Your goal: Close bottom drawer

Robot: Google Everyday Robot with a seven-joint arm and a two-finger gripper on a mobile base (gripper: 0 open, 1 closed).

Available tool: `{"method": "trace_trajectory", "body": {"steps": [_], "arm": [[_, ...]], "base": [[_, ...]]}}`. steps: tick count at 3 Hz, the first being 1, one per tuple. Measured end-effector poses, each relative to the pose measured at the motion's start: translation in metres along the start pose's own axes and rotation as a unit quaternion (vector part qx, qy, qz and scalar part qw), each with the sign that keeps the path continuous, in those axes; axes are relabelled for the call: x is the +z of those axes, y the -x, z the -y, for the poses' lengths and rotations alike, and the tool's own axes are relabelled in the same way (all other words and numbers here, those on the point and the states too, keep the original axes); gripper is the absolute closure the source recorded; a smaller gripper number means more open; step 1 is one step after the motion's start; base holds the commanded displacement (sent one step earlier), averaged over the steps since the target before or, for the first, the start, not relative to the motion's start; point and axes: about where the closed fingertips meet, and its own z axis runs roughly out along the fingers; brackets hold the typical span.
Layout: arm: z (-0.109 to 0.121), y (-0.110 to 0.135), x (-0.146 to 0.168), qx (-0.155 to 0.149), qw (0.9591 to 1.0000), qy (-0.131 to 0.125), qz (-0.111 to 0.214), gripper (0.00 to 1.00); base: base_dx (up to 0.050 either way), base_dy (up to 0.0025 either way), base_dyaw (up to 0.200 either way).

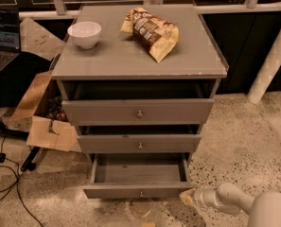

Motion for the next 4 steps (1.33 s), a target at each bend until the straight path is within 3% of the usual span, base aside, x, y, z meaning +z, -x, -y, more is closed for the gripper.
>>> {"method": "trace_trajectory", "body": {"steps": [2, 4], "arm": [[0.005, 0.005, 0.003, -0.004, 0.9998, -0.016, 0.009, 1.00], [0.022, 0.032, 0.011, -0.039, 0.9986, -0.025, 0.026, 1.00]], "base": [[0.000, 0.00000, 0.000], [0.000, 0.00000, 0.000]]}}
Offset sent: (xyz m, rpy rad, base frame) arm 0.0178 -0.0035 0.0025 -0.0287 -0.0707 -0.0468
